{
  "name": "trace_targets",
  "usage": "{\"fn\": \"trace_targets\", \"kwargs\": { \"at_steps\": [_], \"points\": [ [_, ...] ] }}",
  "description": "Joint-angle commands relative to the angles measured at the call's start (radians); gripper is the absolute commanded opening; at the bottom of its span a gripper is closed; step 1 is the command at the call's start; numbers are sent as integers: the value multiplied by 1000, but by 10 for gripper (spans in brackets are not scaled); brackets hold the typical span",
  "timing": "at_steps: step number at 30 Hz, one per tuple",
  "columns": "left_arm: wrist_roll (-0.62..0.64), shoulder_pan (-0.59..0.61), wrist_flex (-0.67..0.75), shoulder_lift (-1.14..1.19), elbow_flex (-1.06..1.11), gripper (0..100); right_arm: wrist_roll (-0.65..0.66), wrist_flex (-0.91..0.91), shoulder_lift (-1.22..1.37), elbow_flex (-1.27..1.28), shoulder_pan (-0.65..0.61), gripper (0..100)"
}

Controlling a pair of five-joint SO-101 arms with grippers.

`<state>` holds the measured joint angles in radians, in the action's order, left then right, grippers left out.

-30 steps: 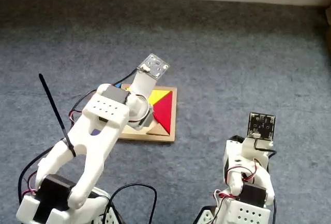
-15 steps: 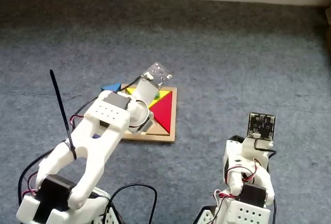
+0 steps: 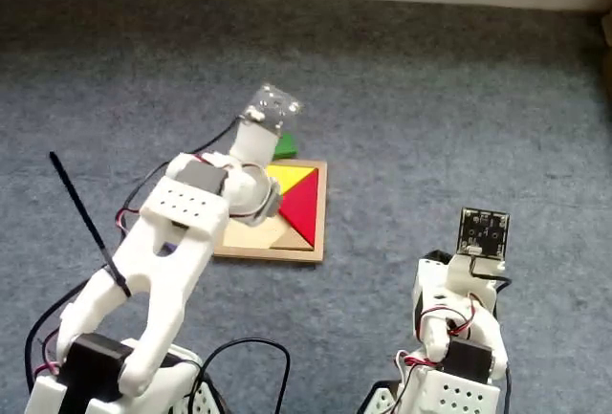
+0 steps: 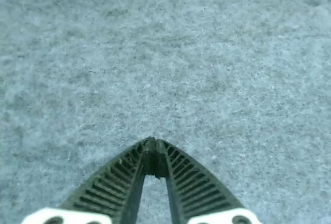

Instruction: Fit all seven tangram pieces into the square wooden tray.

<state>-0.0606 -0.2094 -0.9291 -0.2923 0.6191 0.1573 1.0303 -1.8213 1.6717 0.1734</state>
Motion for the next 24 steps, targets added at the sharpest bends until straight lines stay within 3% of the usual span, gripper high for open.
{"fn": "trace_targets", "kwargs": {
  "at_steps": [1,14,24],
  "points": [
    [64,64,15,-22,-124,210,-9,-22,-15,107,8,6],
    [68,85,9,453,-547,210,-9,-22,-15,107,8,6],
    [69,84,17,688,-762,210,-9,-22,-15,107,8,6]
  ]
}}
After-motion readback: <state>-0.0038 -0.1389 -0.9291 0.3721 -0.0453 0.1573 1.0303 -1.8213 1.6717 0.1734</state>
